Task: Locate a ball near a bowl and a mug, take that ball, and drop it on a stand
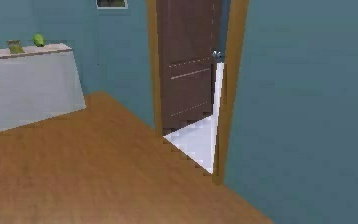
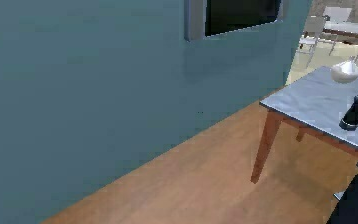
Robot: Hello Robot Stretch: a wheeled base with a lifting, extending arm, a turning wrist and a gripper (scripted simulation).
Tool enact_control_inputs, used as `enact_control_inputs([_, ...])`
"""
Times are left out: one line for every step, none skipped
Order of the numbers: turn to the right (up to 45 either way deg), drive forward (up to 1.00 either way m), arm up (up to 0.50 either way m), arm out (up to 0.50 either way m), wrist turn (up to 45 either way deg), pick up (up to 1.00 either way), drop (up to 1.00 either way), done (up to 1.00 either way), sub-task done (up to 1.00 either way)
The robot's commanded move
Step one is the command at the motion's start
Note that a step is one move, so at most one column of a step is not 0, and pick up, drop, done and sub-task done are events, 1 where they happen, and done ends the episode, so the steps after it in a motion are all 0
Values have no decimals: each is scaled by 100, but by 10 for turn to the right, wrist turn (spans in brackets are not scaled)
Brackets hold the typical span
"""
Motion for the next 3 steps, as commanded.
enact_control_inputs([-30, 0, 0, 0, 0, 0, 0, 0, 0])
enact_control_inputs([450, 0, 0, 0, 0, 0, 0, 0, 0])
enact_control_inputs([0, 15, 0, 0, 0, 0, 0, 0, 0])
